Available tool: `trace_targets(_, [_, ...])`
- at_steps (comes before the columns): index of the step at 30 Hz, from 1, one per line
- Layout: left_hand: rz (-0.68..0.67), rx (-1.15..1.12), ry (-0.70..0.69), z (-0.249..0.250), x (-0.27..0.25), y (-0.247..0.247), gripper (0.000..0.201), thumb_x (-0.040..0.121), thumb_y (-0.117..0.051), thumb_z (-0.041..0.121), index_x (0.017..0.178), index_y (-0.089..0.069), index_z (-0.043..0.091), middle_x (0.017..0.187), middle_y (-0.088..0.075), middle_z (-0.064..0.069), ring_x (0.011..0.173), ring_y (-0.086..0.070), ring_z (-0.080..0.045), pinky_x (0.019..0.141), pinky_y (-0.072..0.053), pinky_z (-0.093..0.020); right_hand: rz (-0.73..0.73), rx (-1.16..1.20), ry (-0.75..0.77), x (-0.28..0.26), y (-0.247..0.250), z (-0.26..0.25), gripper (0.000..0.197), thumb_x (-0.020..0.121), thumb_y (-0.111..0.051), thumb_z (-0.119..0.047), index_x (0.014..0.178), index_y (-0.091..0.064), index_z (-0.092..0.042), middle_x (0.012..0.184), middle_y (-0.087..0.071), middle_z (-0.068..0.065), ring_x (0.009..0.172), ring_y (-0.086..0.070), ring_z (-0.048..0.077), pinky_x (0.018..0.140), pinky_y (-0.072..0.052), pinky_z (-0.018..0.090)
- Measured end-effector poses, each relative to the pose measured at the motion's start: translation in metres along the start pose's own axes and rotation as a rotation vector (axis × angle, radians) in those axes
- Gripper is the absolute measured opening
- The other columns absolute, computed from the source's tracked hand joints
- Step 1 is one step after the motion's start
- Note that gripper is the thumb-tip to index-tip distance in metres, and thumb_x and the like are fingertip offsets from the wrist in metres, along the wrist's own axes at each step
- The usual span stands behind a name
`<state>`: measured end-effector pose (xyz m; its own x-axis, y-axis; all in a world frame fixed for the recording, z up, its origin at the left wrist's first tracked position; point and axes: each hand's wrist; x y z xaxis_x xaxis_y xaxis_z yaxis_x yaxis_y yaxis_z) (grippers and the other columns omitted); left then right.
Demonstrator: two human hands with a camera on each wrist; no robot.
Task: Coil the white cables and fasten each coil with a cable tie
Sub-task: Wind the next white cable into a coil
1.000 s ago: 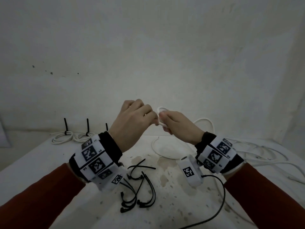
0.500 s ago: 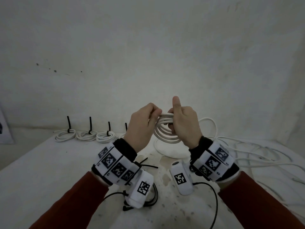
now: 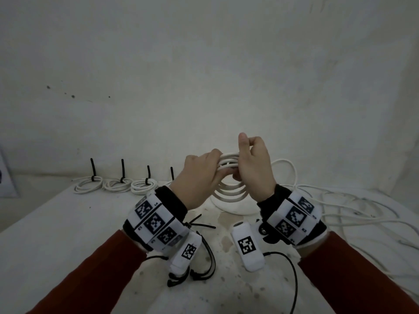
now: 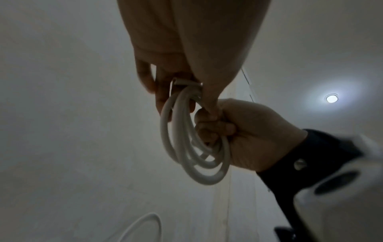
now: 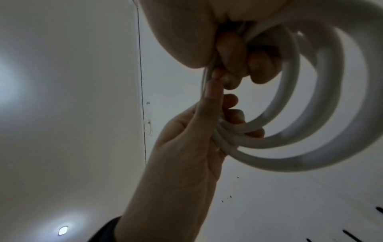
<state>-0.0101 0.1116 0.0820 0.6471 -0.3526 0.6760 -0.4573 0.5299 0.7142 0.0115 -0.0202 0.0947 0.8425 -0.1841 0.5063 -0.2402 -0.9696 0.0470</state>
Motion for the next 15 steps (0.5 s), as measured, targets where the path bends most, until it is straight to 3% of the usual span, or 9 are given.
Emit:
trace_targets(3, [-0.121,-0.215,0.030,-0.004,0.006,0.008,0.023,0.096,-0.048,0.029,0.092,-0.051,0.007,0.080,-0.061,-0.001,0.070,-0.054,-0.014,0.062,-0.037,-0.024,-0.035,-0.009,0.018,-0.002,0.002,-0.003,0.030,0.099,-0.044,-0.043,0.083,-0.044,-0.017,0.058,-0.055,0.005,0.042,-0.050,0.014,0.046,-0.038,0.027])
trace_targets(6, [-0.099,-0.339,0.103,-0.004,0.006,0.008,0.024,0.099,-0.042,0.028,0.086,-0.054,0.013,0.074,-0.065,0.000,0.068,-0.058,-0.010,0.062,-0.041,-0.016,-0.065,-0.077,0.119,-0.006,0.004,-0.007,0.031,0.098,-0.046,-0.043,0.086,-0.049,-0.015,0.050,-0.058,0.001,0.040,-0.051,0.011,0.049,-0.040,0.027])
trace_targets(9, [-0.007,-0.314,0.139,-0.004,0.007,0.005,0.031,0.101,-0.036,0.029,0.082,-0.055,0.013,0.065,-0.060,0.001,0.056,-0.054,-0.007,0.059,-0.040,-0.015,-0.098,-0.223,0.343,-0.014,0.003,-0.002,0.023,0.098,-0.047,-0.038,0.089,-0.054,-0.018,0.067,-0.067,-0.002,0.062,-0.062,0.010,0.063,-0.047,0.027])
trace_targets(11, [-0.002,-0.354,0.158,-0.005,0.006,0.004,0.032,0.102,-0.035,0.029,0.081,-0.054,0.014,0.064,-0.059,0.002,0.058,-0.055,-0.007,0.060,-0.040,-0.016,-0.149,-0.329,0.445,-0.018,0.003,0.006,0.023,0.100,-0.043,-0.032,0.090,-0.056,-0.016,0.073,-0.065,-0.006,0.070,-0.061,0.009,0.068,-0.046,0.025])
trace_targets(15, [-0.135,-0.774,0.329,-0.003,0.001,-0.003,0.026,0.101,-0.038,0.024,0.084,-0.054,0.013,0.063,-0.051,0.002,0.065,-0.062,-0.012,0.068,-0.046,-0.029,-0.106,-0.327,0.401,-0.016,0.008,0.013,0.033,0.101,-0.044,-0.030,0.069,-0.044,-0.023,0.055,-0.048,-0.010,0.056,-0.050,0.004,0.054,-0.034,0.012])
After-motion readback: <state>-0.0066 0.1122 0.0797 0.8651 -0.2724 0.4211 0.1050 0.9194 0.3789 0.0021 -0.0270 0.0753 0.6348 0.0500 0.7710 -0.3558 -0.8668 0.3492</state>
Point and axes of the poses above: each hand's wrist, its own x-axis towards the middle knuckle, its own y-axis out of the back of the hand, z = x × y
